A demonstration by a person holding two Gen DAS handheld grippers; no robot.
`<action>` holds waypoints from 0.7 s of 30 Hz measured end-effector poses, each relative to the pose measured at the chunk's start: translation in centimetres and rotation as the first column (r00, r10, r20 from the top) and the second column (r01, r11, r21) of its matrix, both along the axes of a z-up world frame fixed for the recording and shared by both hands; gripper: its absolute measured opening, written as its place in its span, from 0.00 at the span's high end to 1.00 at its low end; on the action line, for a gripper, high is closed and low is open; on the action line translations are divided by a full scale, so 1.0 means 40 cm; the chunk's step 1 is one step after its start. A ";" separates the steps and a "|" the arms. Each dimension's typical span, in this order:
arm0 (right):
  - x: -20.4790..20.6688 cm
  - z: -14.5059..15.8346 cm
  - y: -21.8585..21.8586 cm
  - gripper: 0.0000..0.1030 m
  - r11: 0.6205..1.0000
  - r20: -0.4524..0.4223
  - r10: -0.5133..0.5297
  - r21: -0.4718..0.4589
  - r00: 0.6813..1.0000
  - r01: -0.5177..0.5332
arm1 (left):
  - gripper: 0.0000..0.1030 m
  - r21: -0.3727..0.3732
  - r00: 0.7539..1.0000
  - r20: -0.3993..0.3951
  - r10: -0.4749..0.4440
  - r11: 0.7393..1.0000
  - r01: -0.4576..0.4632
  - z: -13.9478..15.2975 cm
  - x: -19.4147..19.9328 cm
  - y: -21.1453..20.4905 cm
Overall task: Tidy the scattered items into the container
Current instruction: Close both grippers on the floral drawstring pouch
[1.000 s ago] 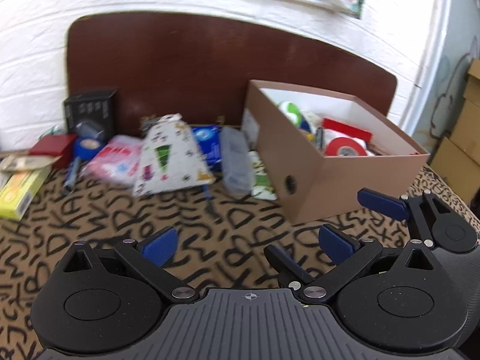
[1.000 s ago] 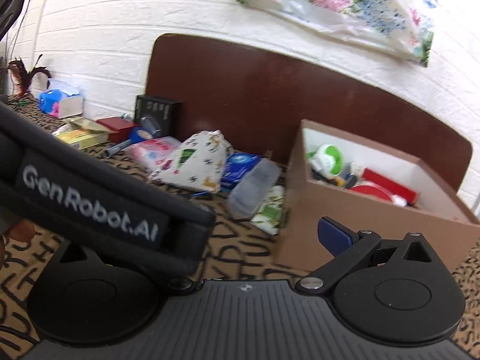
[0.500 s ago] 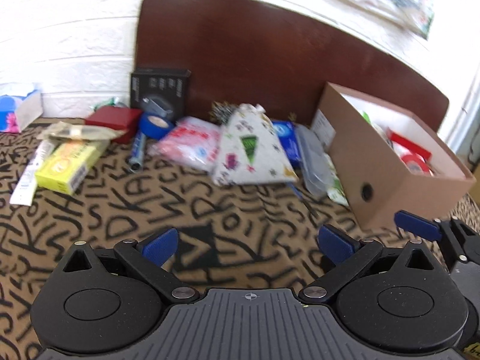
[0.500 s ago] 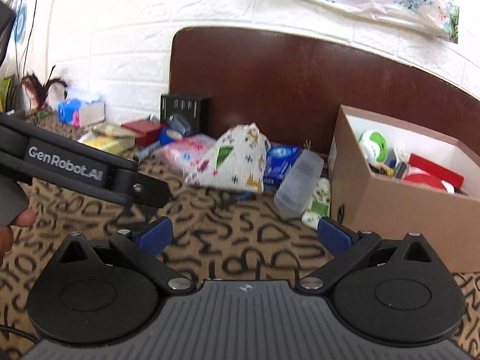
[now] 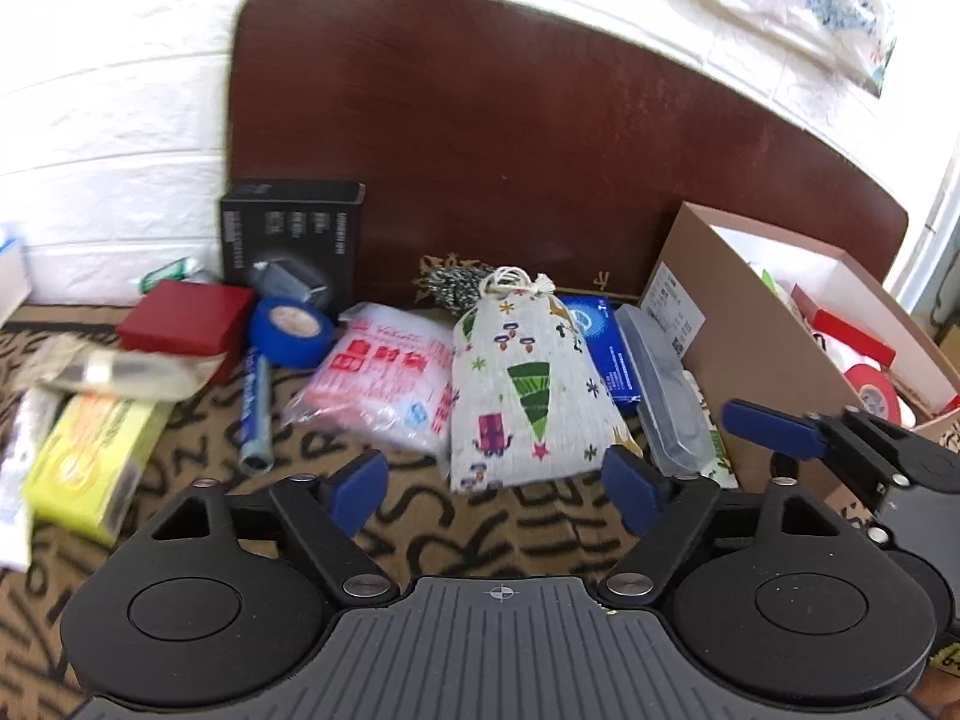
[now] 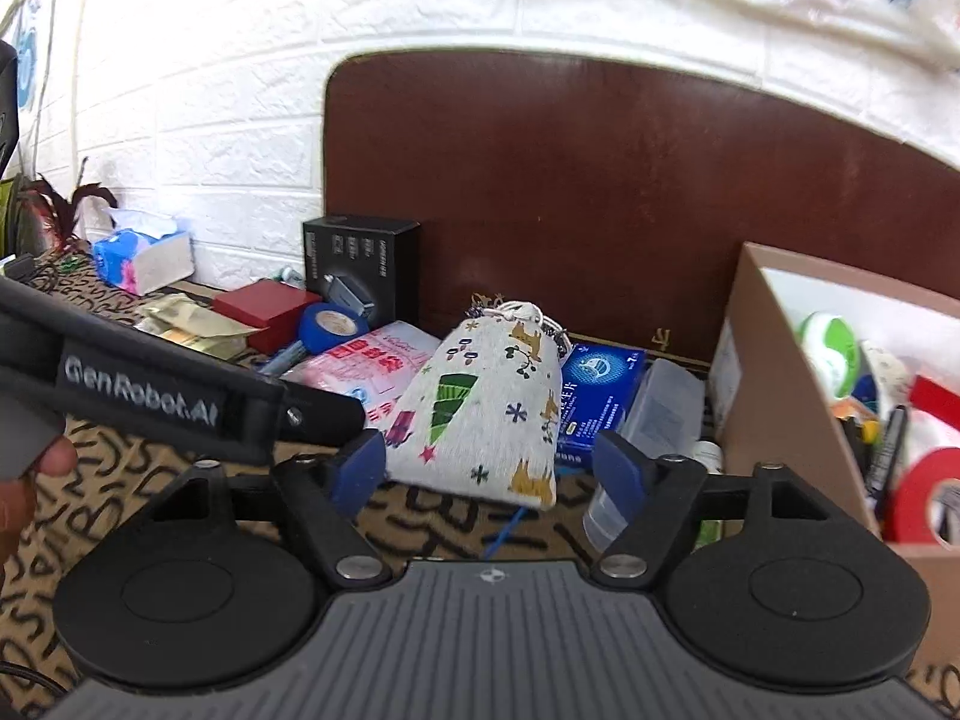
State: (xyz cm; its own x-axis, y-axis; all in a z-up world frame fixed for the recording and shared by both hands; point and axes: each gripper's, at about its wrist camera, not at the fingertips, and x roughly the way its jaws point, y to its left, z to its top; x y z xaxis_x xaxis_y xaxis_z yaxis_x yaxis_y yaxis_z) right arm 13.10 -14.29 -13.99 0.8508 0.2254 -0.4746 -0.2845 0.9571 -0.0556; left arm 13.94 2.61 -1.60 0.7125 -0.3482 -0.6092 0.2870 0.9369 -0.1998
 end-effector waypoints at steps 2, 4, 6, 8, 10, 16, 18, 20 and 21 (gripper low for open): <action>0.036 -0.011 0.003 0.31 1.000 -0.019 0.000 -0.017 1.000 0.000 | 0.18 0.008 1.000 -0.010 -0.002 1.000 0.002 -0.013 0.039 -0.014; 0.067 -0.027 0.004 0.33 1.000 -0.040 -0.006 -0.031 0.999 0.005 | 0.22 0.004 1.000 -0.028 -0.011 1.000 0.012 -0.026 0.075 -0.024; 0.093 -0.043 0.000 0.33 0.999 -0.062 -0.012 -0.034 0.998 0.010 | 0.23 -0.001 0.999 -0.043 -0.022 1.000 0.022 -0.040 0.108 -0.032; 0.115 -0.061 -0.004 0.33 1.000 -0.084 -0.012 -0.026 0.996 0.010 | 0.24 0.006 0.998 -0.055 -0.023 1.000 0.024 -0.055 0.137 -0.040; 0.133 -0.076 -0.004 0.33 1.000 -0.098 -0.007 -0.014 0.995 0.005 | 0.24 0.007 0.997 -0.068 -0.028 1.000 0.029 -0.068 0.163 -0.047; 0.165 -0.092 0.002 0.37 0.999 -0.107 0.035 0.014 0.994 -0.034 | 0.23 0.007 0.996 -0.069 -0.061 0.998 0.061 -0.093 0.206 -0.066; 0.172 -0.095 -0.003 0.45 0.998 -0.118 0.053 0.045 0.992 -0.048 | 0.38 -0.005 0.994 -0.075 -0.074 0.997 0.074 -0.098 0.215 -0.068; 0.174 -0.096 -0.004 0.54 0.997 -0.124 0.059 0.052 0.991 -0.053 | 0.45 -0.021 0.993 -0.082 -0.084 0.996 0.082 -0.101 0.215 -0.068; 0.170 -0.094 -0.002 0.56 0.997 -0.118 0.061 0.045 0.991 -0.056 | 0.49 -0.018 0.994 -0.079 -0.080 0.997 0.079 -0.101 0.211 -0.069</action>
State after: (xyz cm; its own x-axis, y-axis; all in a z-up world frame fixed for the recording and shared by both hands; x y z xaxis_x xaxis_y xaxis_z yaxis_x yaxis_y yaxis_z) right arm 19.89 -14.36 -17.75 0.7733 0.2946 -0.5614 -0.3425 0.9393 0.0211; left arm 22.40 -0.16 -5.64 0.6320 -0.4111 -0.6570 0.3432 0.9085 -0.2384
